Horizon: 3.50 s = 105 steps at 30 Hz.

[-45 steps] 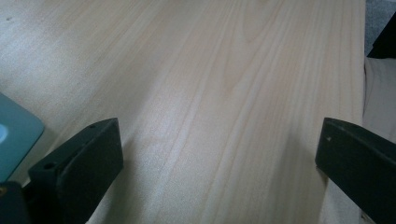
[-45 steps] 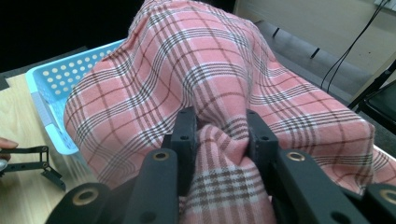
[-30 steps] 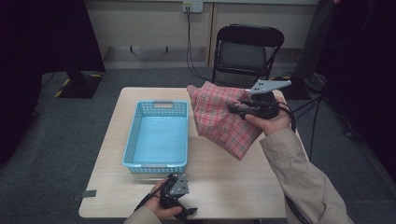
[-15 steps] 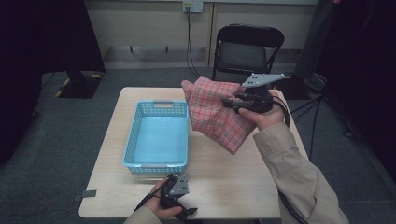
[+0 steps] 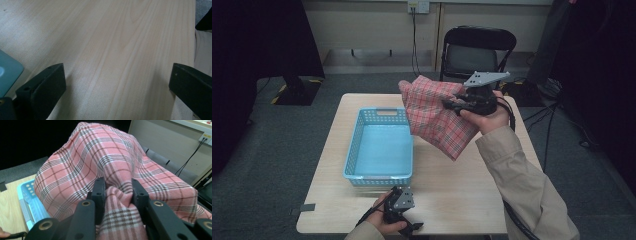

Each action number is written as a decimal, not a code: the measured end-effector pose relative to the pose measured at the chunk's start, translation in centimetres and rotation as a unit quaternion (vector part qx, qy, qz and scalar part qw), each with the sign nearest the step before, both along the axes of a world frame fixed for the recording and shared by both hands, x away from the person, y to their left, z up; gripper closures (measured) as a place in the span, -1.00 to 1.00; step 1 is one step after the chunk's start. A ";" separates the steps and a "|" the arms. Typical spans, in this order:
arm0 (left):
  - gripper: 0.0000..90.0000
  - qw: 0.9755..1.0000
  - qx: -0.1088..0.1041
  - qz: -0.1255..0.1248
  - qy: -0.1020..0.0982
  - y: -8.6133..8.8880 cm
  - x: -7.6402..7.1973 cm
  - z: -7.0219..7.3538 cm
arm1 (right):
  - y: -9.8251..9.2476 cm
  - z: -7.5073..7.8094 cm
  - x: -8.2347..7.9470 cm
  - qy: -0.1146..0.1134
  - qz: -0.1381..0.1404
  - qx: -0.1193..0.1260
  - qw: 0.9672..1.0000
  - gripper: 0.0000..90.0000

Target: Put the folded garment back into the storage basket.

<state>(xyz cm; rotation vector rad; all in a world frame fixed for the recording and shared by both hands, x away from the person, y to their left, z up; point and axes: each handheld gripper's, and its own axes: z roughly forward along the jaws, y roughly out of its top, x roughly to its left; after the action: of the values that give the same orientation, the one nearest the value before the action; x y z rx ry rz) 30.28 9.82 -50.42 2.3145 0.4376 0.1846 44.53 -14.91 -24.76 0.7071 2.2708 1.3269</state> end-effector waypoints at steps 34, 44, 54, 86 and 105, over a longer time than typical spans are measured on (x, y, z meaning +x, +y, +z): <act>-1.00 1.000 0.000 0.000 0.000 0.0 0.0 0.0 | 4.7 -0.8 1.5 0.001 0.018 0.011 1.000 0.55; -1.00 1.000 0.000 0.000 0.000 0.0 0.0 0.0 | 5.9 -0.9 1.9 0.002 0.024 0.012 1.000 0.55; -1.00 1.000 0.000 0.000 0.000 0.0 0.0 0.0 | 7.8 -1.1 2.2 0.003 0.037 0.012 0.999 0.55; -1.00 1.000 0.000 0.000 0.000 0.0 0.0 0.0 | 11.3 -1.7 2.6 -0.005 0.066 0.013 0.998 0.55; -1.00 1.000 0.000 0.000 0.000 0.0 0.0 0.0 | 13.4 -3.0 3.2 -0.002 0.080 0.016 0.997 0.56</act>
<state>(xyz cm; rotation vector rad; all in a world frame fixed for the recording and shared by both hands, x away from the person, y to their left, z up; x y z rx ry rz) 30.29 9.81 -50.43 2.3145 0.4374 0.1839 47.76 -1.47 -27.75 0.5424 2.3494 1.4373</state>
